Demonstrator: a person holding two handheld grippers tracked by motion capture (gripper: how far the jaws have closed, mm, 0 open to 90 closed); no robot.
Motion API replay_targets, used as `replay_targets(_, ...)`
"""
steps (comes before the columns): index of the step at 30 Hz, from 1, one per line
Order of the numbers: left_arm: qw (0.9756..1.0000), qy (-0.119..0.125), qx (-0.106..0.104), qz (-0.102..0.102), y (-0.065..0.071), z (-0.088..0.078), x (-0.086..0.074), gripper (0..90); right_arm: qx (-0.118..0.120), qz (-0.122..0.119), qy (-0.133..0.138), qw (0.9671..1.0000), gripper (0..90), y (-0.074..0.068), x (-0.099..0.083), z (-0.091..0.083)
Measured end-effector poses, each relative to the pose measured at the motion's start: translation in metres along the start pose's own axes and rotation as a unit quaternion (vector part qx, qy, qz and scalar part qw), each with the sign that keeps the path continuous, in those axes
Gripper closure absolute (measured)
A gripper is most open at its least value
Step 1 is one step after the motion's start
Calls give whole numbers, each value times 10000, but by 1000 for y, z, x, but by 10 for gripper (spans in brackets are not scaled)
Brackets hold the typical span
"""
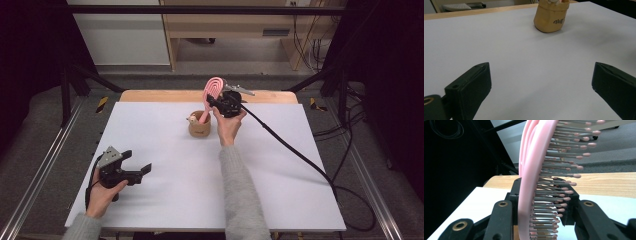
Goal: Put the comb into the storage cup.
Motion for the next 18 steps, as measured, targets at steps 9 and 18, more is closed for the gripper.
replay_targets(9, 10000, 6, -3, -3, 0, 0, 0, 25, -6, 38, -26, 10000, 626, 3, 0, 0)
replay_targets(18, 10000, -4, 1, 0, 0, 0, 0, 25, -72, 156, -48, 9998, 620, 12, -1, -2)
Point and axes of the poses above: each handheld gripper's, and its own axes: z roughly forward along the jaws, x roughly out of its top, y roughly to its right, the point moved 9 cm from there along z, roughly forward along the jaws, and after that the axes turned 3 degrees about -x, right-handed, at the moved point
